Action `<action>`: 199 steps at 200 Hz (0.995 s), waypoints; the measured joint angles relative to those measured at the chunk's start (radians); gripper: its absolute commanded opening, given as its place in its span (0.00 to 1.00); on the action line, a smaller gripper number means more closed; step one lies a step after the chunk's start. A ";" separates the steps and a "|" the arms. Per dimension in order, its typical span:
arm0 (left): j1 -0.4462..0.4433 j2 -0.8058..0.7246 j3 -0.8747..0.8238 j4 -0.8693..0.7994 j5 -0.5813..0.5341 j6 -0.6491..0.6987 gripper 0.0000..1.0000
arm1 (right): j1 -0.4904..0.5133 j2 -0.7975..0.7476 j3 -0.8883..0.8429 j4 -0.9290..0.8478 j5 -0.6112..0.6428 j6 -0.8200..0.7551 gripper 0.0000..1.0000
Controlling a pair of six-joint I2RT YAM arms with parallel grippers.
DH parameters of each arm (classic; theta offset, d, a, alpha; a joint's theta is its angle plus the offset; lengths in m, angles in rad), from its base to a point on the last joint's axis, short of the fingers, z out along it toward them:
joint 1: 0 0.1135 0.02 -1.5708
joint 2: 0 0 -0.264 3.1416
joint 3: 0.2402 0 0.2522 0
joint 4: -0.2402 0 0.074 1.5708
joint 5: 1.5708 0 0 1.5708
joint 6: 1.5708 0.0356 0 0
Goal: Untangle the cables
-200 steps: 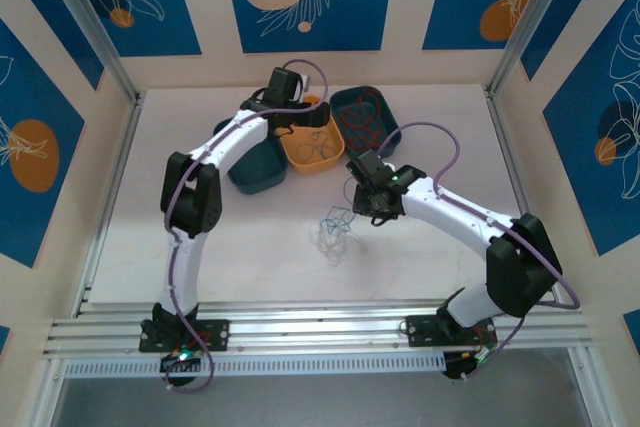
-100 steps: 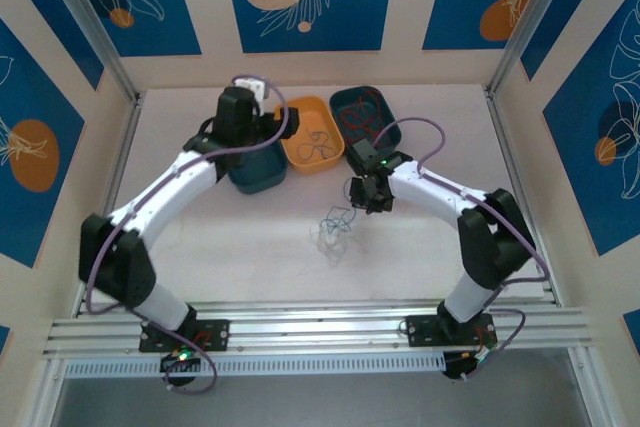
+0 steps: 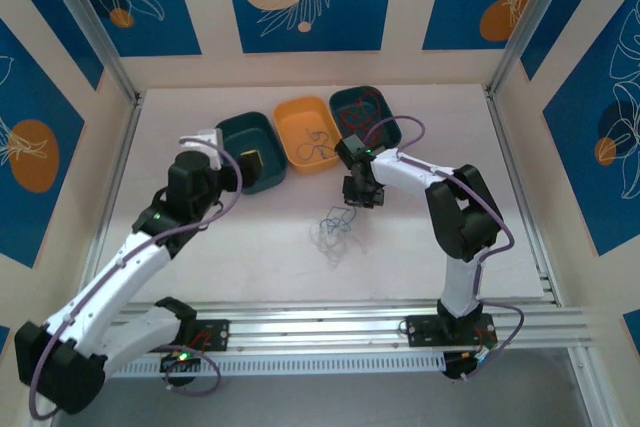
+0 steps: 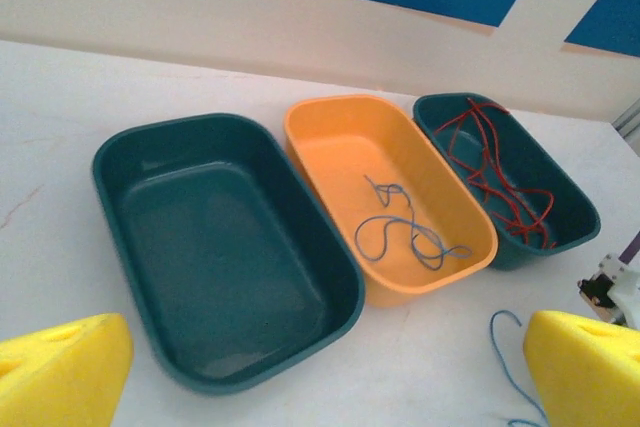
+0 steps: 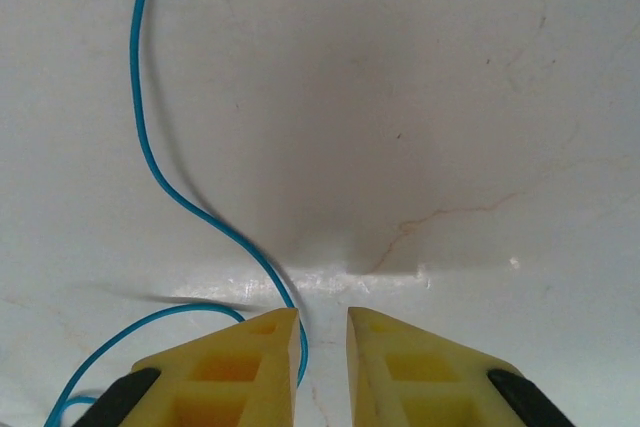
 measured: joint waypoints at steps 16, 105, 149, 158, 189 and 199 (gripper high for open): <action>0.000 -0.063 -0.046 -0.027 -0.019 -0.005 1.00 | 0.000 0.009 0.002 -0.001 -0.008 -0.006 0.21; 0.000 -0.063 -0.108 -0.042 -0.046 -0.058 1.00 | 0.018 0.022 -0.002 0.000 -0.051 -0.014 0.22; 0.000 -0.029 -0.108 -0.024 -0.025 -0.073 1.00 | 0.027 0.044 -0.006 -0.003 -0.047 -0.014 0.22; 0.000 -0.027 -0.108 -0.022 -0.021 -0.077 1.00 | 0.030 0.044 -0.006 -0.003 -0.046 -0.013 0.22; 0.000 -0.027 -0.108 -0.021 -0.021 -0.083 1.00 | 0.040 0.038 -0.019 0.006 -0.028 -0.002 0.22; 0.000 -0.027 -0.108 -0.021 -0.021 -0.083 1.00 | 0.042 0.031 -0.031 0.018 -0.025 0.002 0.21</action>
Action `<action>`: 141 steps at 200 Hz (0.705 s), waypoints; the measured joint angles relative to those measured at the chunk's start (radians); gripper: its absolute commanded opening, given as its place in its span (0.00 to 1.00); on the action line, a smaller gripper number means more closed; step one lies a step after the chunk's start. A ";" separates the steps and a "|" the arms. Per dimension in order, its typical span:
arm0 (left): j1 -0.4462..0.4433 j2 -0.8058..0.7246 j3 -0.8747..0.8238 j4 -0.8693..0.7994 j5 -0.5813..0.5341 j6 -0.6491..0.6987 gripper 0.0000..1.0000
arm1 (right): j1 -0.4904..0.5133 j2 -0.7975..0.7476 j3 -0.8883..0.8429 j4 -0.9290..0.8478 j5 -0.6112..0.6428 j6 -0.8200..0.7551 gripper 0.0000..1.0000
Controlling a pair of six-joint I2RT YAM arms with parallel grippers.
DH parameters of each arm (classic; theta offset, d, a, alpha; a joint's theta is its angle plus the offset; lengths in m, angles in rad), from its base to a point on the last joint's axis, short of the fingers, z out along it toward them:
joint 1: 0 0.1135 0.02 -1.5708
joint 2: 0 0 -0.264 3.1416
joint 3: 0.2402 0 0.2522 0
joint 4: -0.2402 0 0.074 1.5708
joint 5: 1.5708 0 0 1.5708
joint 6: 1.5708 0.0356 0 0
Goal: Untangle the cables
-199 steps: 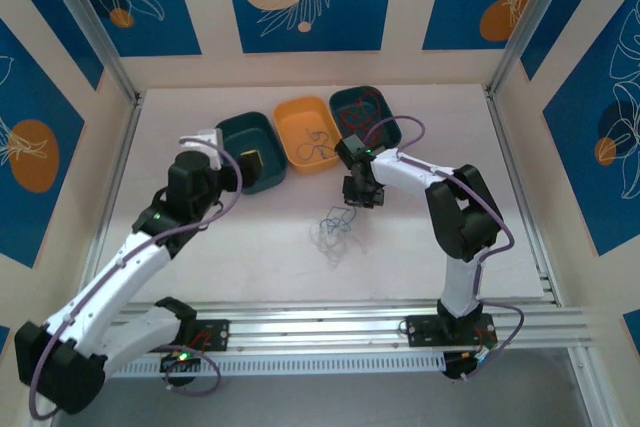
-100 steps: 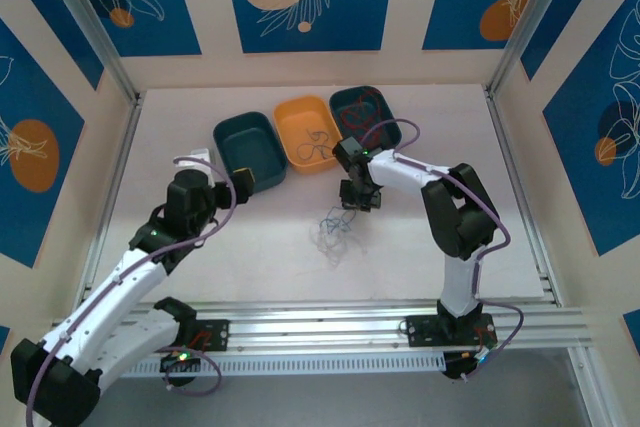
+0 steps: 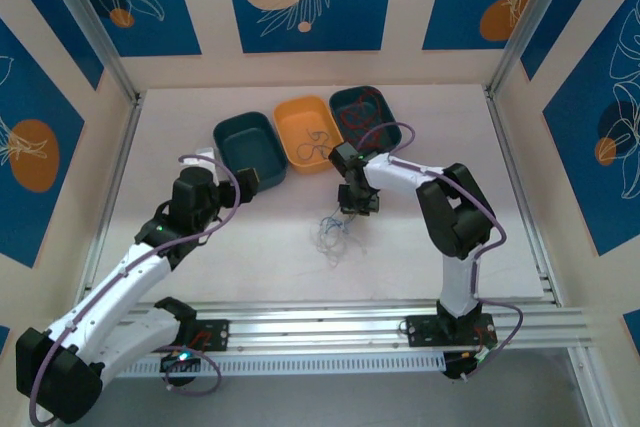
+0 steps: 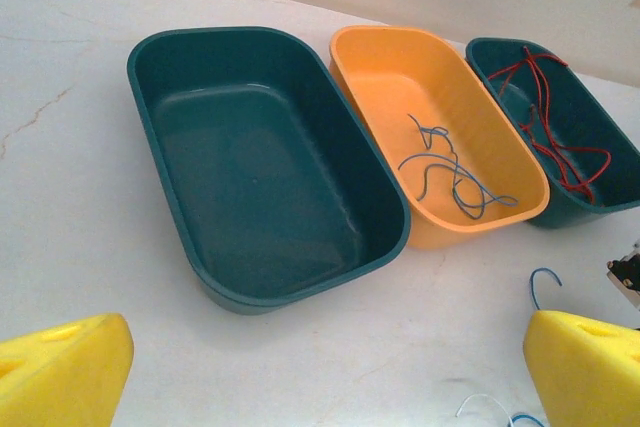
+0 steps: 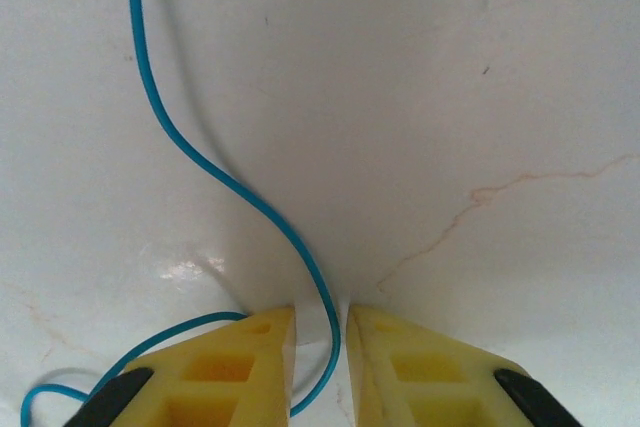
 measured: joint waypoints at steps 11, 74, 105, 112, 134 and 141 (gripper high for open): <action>0.000 0.000 0.000 0.000 0.000 0.000 1.00 | 0.000 -0.008 -0.012 0.012 0.000 0.005 0.20; 0.000 0.000 0.000 0.000 0.000 0.000 1.00 | -0.002 -0.024 -0.029 0.021 0.016 0.032 0.00; 0.000 0.000 0.000 -0.001 0.000 0.001 1.00 | -0.002 -0.036 -0.039 0.019 0.019 0.035 0.00; 0.000 0.000 0.000 -0.001 0.000 0.001 1.00 | -0.002 -0.044 -0.044 0.011 0.020 0.036 0.00; 0.000 0.000 0.000 -0.001 0.001 0.004 1.00 | -0.002 -0.087 -0.059 -0.010 0.031 0.037 0.00; 0.000 0.000 0.000 -0.001 0.003 0.004 1.00 | 0.000 -0.107 -0.059 -0.012 0.037 0.037 0.00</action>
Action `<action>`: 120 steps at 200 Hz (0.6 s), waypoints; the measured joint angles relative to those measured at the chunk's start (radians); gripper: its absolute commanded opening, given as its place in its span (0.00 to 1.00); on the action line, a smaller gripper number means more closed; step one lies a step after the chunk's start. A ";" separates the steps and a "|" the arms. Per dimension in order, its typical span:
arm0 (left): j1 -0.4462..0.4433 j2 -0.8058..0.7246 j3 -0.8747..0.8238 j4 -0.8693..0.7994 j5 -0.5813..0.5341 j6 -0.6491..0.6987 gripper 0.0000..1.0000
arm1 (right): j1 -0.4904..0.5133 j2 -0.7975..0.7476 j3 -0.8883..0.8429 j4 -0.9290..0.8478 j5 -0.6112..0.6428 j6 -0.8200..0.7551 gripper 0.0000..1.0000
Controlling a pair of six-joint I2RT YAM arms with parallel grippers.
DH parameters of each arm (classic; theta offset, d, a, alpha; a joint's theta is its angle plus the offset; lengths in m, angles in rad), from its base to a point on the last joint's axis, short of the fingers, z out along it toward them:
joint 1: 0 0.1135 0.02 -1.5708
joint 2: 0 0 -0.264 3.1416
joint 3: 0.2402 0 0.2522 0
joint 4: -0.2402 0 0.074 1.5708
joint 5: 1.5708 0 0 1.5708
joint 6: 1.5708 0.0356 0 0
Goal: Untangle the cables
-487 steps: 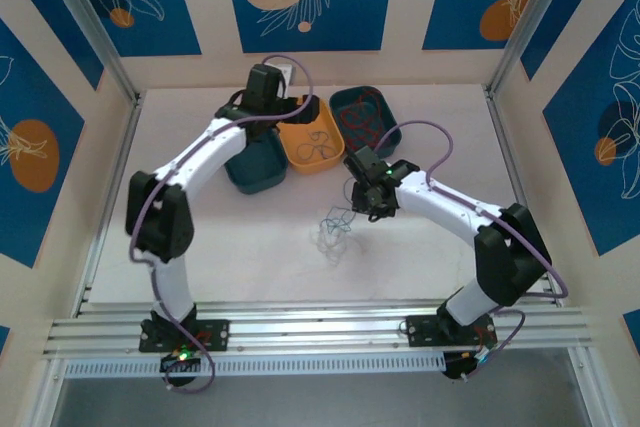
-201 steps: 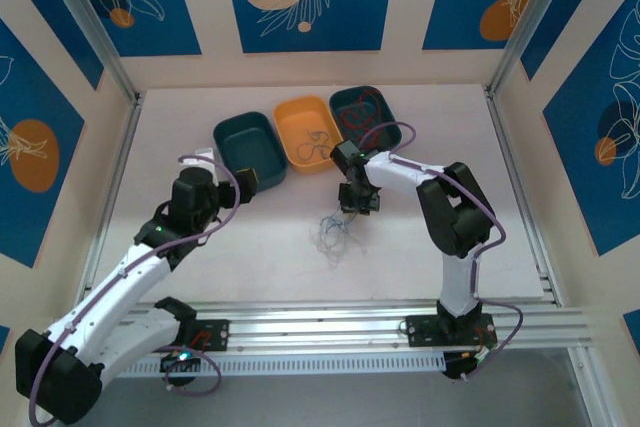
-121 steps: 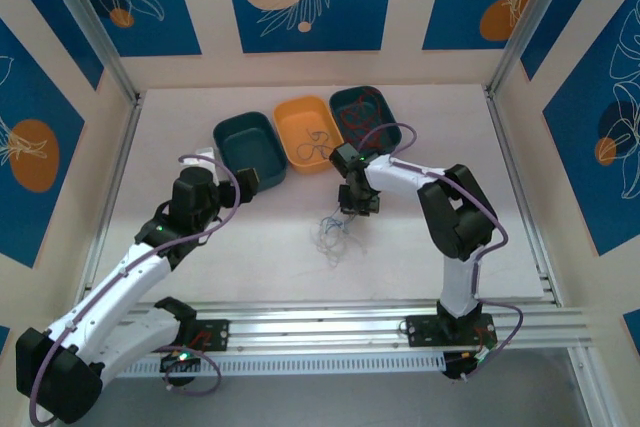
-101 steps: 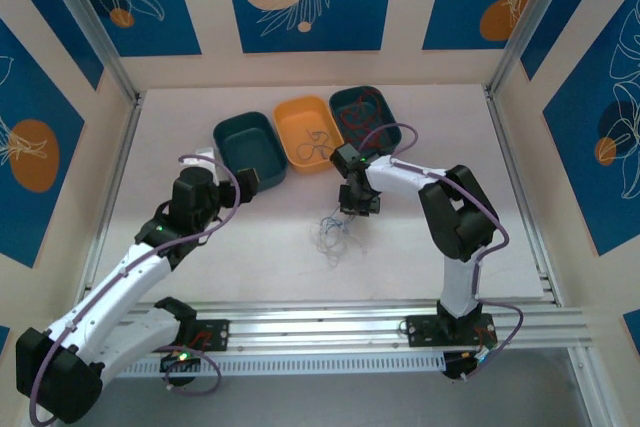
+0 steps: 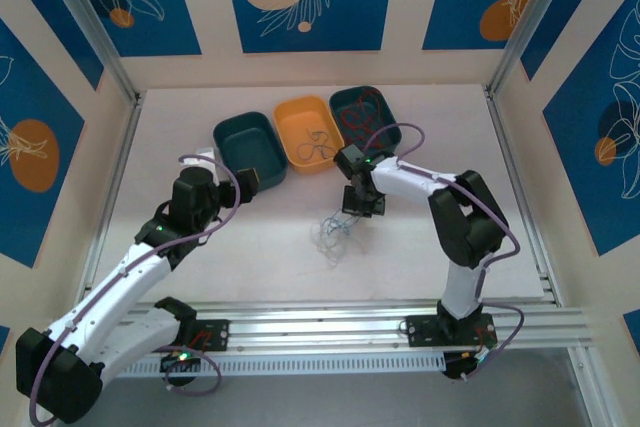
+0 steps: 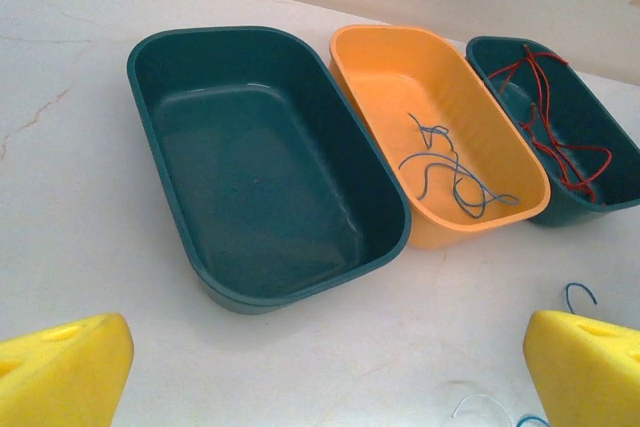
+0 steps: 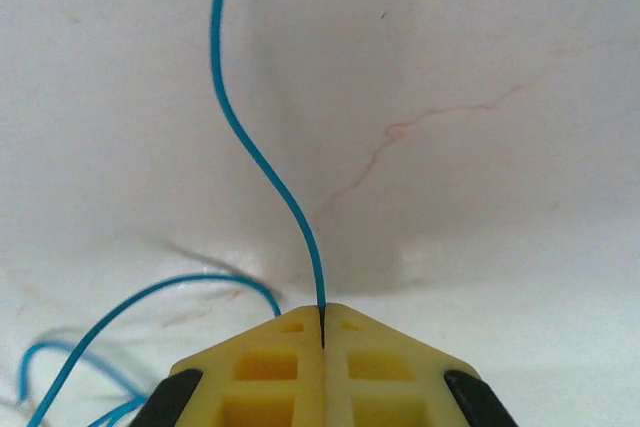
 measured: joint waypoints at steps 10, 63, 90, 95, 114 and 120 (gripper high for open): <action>0.000 0.000 0.000 0.000 0.003 0.001 1.00 | 0.004 -0.037 0.000 -0.002 0.014 0.000 0.00; 0.000 0.020 0.000 0.001 0.049 0.027 1.00 | 0.052 -0.231 0.000 -0.003 0.111 -0.010 0.00; 0.000 0.035 0.000 0.009 0.094 0.046 1.00 | 0.071 -0.296 0.000 -0.002 0.138 -0.033 0.00; 0.000 0.040 0.000 0.013 0.106 0.051 1.00 | 0.075 -0.306 0.000 0.000 0.142 -0.039 0.00; 0.000 0.056 0.000 0.037 0.159 0.064 1.00 | 0.095 -0.352 0.000 0.017 0.154 -0.068 0.00; 0.000 0.061 0.000 0.047 0.179 0.070 1.00 | 0.102 -0.367 0.000 0.024 0.156 -0.078 0.00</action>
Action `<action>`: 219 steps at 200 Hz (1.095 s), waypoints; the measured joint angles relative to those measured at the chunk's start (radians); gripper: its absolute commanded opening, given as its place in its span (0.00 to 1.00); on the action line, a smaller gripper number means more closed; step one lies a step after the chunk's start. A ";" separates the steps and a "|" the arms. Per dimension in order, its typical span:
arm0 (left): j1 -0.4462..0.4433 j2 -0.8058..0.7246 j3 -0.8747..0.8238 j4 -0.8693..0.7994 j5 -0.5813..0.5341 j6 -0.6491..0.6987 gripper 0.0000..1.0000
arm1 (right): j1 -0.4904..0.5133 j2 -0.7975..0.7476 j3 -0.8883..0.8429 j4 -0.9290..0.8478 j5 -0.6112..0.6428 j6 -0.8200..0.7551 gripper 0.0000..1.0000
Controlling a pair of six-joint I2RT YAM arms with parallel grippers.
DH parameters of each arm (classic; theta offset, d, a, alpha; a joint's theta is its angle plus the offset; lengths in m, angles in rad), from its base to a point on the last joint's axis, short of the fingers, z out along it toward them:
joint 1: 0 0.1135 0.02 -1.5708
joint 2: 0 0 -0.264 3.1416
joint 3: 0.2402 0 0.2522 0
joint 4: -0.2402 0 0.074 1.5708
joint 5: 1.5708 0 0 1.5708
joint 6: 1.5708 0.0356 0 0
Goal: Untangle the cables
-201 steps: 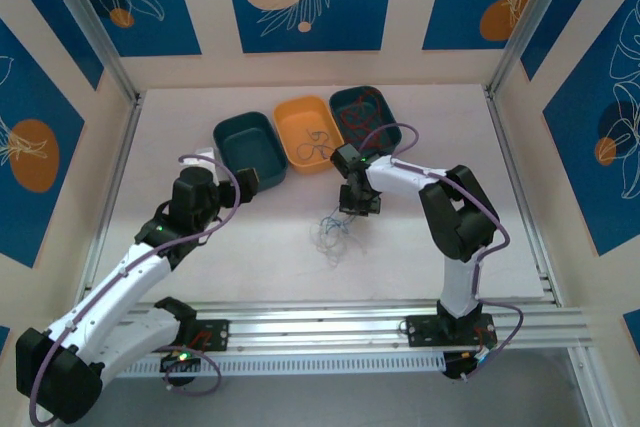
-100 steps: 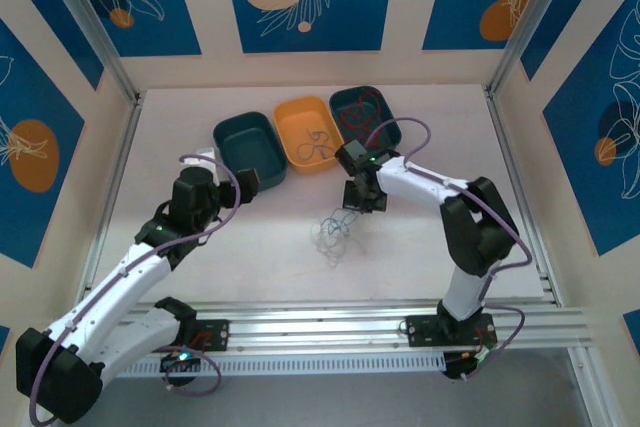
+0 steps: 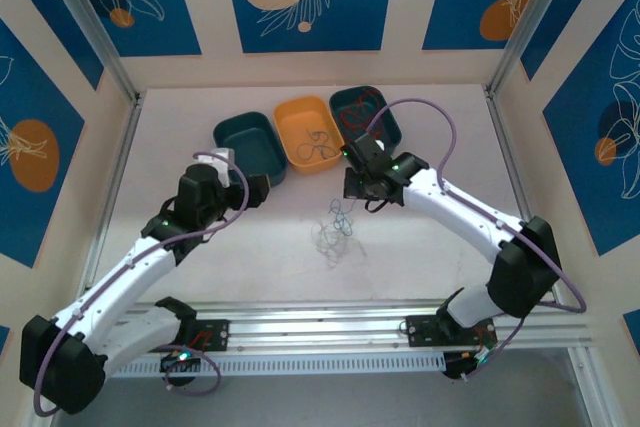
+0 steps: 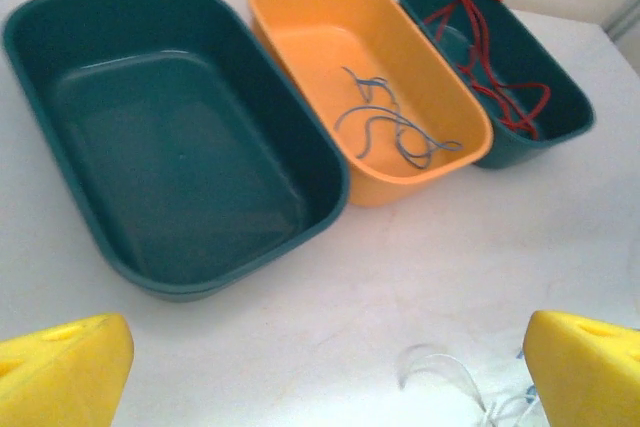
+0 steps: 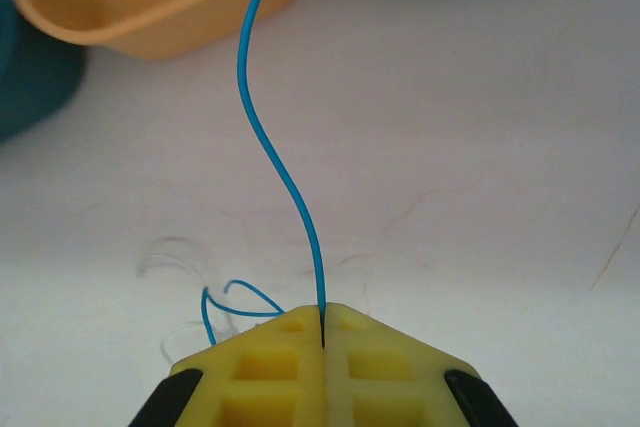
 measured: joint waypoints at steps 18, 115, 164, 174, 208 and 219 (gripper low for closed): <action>0.000 0.024 0.000 0.043 0.072 0.011 1.00 | 0.019 -0.044 0.001 0.019 0.007 -0.028 0.00; -0.125 0.137 -0.013 0.172 0.305 0.050 0.98 | 0.042 -0.137 0.072 0.068 0.028 -0.089 0.00; -0.295 0.176 -0.062 0.267 0.278 0.034 0.89 | 0.047 -0.137 0.135 0.062 0.044 -0.089 0.00; -0.338 0.200 -0.067 0.291 0.253 0.031 0.88 | 0.047 -0.137 0.143 0.062 0.048 -0.089 0.00; -0.462 0.313 -0.068 0.393 0.190 0.016 0.85 | 0.047 -0.137 0.149 0.055 0.059 -0.089 0.00; -0.488 0.358 -0.065 0.426 0.177 0.007 0.84 | 0.047 -0.137 0.149 0.051 0.062 -0.089 0.00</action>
